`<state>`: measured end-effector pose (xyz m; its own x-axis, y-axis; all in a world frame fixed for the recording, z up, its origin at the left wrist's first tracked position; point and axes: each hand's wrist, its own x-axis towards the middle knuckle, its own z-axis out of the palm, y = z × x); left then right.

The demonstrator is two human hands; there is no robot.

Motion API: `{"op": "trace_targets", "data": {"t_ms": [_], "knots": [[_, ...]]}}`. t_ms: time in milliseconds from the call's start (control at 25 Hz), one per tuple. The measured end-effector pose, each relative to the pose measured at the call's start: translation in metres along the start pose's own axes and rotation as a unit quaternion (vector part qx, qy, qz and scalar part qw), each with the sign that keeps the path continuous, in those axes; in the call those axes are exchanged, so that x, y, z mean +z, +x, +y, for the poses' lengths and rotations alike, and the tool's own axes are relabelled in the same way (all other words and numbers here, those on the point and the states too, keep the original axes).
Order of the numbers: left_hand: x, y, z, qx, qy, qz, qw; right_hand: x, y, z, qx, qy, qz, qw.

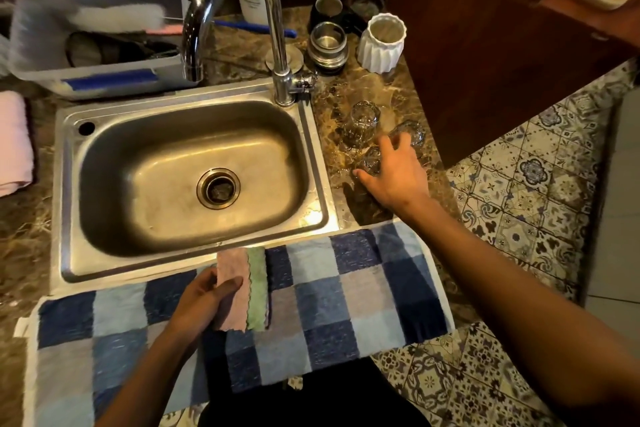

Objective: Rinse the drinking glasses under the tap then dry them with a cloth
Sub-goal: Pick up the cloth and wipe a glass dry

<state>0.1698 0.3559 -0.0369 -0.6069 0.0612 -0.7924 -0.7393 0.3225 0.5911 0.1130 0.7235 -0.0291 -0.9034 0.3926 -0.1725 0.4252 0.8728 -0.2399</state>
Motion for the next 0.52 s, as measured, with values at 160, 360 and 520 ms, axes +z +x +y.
{"op": "trace_targets", "data": {"t_ms": [160, 360, 520], "knots": [[0.001, -0.002, 0.000, 0.011, 0.006, 0.006, 1.000, 0.006, 0.006, 0.000, 0.013, 0.009, -0.058, 0.998], [0.002, -0.001, -0.004, 0.001, -0.008, 0.010, 1.000, 0.011, 0.006, -0.001, 0.033, 0.054, -0.061, 0.996], [0.003, 0.001, -0.007, 0.001, -0.018, 0.033, 0.999, 0.013, 0.005, 0.001, 0.047, 0.102, -0.064, 0.992]]}}
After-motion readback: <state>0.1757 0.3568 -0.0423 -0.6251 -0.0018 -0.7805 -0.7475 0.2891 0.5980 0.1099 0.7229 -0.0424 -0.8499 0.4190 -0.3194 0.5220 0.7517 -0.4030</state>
